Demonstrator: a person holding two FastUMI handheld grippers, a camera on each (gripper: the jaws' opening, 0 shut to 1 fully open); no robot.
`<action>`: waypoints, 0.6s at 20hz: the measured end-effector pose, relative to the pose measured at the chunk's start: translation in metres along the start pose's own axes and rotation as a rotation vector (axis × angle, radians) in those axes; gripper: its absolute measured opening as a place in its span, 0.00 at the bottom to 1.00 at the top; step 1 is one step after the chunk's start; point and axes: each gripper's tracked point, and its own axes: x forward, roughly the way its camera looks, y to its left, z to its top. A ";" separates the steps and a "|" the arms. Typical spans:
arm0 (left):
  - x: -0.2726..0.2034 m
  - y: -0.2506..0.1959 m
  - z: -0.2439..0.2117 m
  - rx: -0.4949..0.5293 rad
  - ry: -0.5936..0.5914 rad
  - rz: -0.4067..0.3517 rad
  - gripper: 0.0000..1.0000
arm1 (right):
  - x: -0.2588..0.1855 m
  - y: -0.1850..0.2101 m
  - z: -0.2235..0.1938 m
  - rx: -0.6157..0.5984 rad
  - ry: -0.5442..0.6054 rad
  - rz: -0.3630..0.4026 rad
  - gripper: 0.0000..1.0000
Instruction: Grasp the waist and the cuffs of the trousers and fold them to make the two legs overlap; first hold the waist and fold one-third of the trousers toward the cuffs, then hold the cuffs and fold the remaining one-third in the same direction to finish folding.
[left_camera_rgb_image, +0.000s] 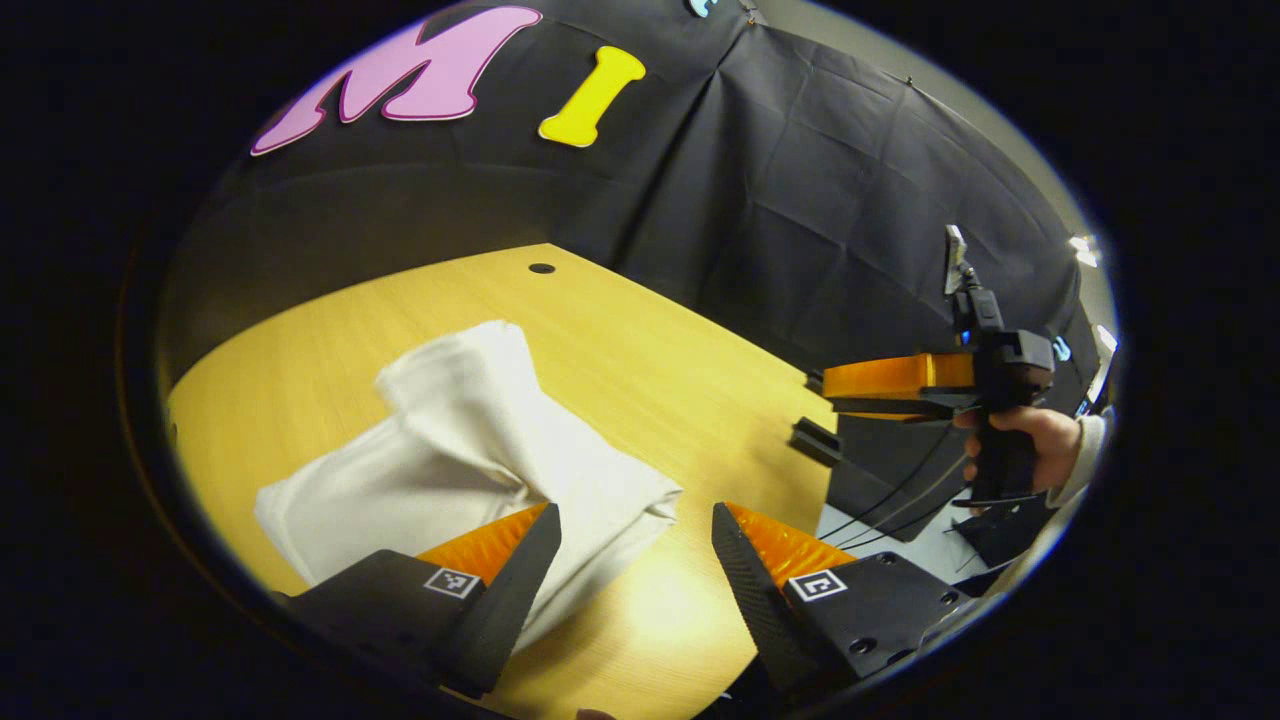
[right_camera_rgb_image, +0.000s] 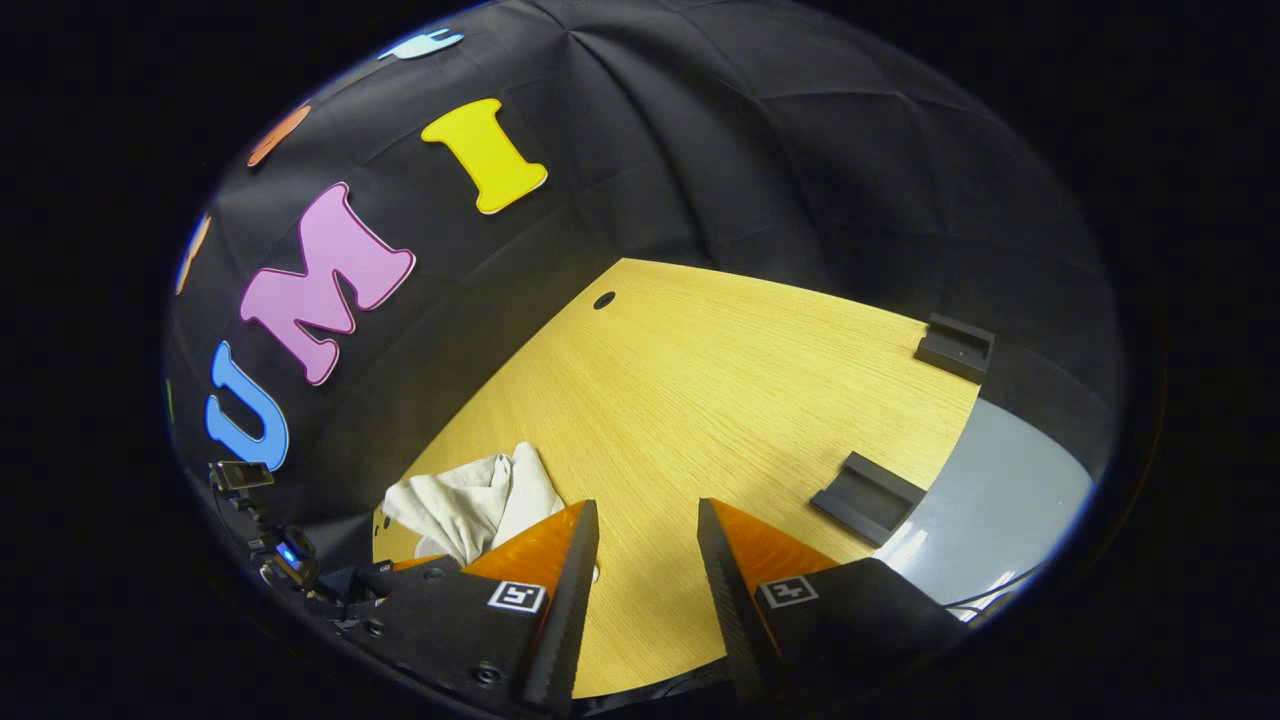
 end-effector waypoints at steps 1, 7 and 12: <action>-0.005 -0.008 -0.001 -0.008 -0.007 -0.024 0.96 | -0.001 0.004 -0.002 -0.004 0.003 0.006 0.63; -0.045 -0.023 -0.013 -0.076 -0.055 -0.040 0.96 | -0.002 0.036 -0.016 -0.044 0.027 0.078 0.62; -0.096 0.009 -0.014 -0.229 -0.157 0.059 0.96 | -0.006 0.075 -0.030 -0.086 0.043 0.165 0.63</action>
